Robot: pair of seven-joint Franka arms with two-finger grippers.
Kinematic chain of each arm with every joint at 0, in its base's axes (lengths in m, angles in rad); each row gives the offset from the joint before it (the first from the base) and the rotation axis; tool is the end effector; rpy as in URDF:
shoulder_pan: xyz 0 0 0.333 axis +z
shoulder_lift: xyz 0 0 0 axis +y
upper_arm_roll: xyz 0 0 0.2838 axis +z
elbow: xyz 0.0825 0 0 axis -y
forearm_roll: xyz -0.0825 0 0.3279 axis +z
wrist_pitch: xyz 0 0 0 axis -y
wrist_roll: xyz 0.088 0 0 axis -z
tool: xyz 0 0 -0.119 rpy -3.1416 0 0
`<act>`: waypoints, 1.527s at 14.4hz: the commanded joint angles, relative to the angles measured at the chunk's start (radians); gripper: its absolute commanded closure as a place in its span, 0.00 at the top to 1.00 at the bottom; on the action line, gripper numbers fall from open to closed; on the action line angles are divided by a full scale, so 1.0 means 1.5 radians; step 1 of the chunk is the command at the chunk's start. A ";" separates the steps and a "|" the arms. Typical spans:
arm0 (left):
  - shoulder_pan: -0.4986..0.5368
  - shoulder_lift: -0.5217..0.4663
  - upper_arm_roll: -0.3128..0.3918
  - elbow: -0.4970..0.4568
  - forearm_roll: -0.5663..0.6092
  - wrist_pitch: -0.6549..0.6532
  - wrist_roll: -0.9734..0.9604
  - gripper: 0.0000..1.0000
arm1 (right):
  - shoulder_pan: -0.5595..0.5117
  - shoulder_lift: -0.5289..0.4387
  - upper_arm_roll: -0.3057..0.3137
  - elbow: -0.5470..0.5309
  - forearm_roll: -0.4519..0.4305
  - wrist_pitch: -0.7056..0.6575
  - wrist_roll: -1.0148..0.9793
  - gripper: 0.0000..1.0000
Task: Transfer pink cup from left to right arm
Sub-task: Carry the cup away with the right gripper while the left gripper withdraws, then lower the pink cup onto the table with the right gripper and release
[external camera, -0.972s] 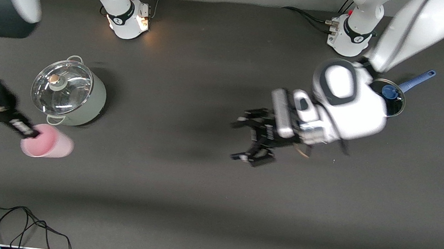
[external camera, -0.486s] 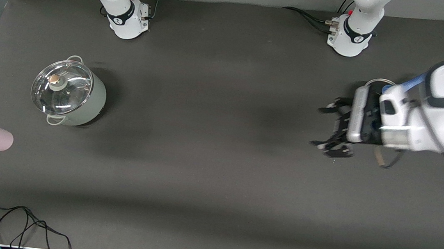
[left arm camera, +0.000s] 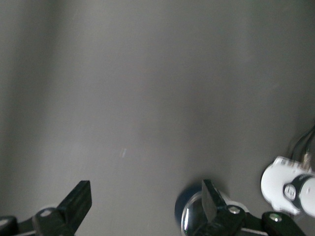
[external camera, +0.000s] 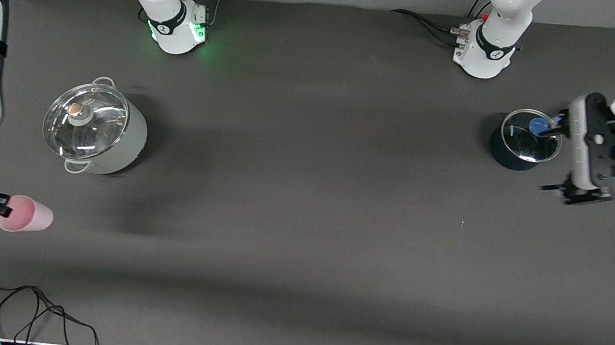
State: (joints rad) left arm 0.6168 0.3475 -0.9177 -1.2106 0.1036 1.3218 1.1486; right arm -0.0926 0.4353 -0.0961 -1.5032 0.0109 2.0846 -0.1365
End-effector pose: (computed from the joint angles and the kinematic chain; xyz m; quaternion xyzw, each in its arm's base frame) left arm 0.5324 -0.0604 0.5806 0.7565 -0.6462 -0.0120 0.1004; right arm 0.6248 -0.1097 0.4108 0.9969 -0.0224 0.0706 0.0267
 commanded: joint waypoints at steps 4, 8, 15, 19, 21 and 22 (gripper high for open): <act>-0.012 -0.017 0.007 0.016 0.118 -0.006 -0.054 1.00 | -0.003 0.059 0.004 -0.093 0.015 0.176 -0.056 0.00; -0.021 -0.005 0.005 0.006 0.156 -0.003 -0.017 1.00 | -0.006 0.129 0.004 -0.093 0.015 0.272 -0.064 0.00; -0.023 0.018 0.000 -0.041 0.156 0.028 -0.022 1.00 | -0.015 0.164 0.006 -0.086 0.021 0.300 -0.101 0.02; -0.024 0.019 0.003 -0.048 0.156 0.021 -0.014 1.00 | -0.031 0.171 0.008 -0.085 0.022 0.298 -0.132 0.99; -0.026 0.019 0.003 -0.048 0.155 0.013 -0.014 1.00 | -0.035 0.164 0.008 -0.085 0.022 0.288 -0.153 1.00; -0.027 0.019 0.003 -0.048 0.154 0.013 -0.014 1.00 | -0.036 0.157 0.008 -0.085 0.021 0.273 -0.154 1.00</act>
State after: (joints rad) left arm 0.5806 0.3920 -0.9177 -1.2743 0.3276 1.3511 1.1116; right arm -0.1324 0.6818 -0.0959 -1.6476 0.0197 2.5274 -0.3185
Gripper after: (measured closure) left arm 0.000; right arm 0.423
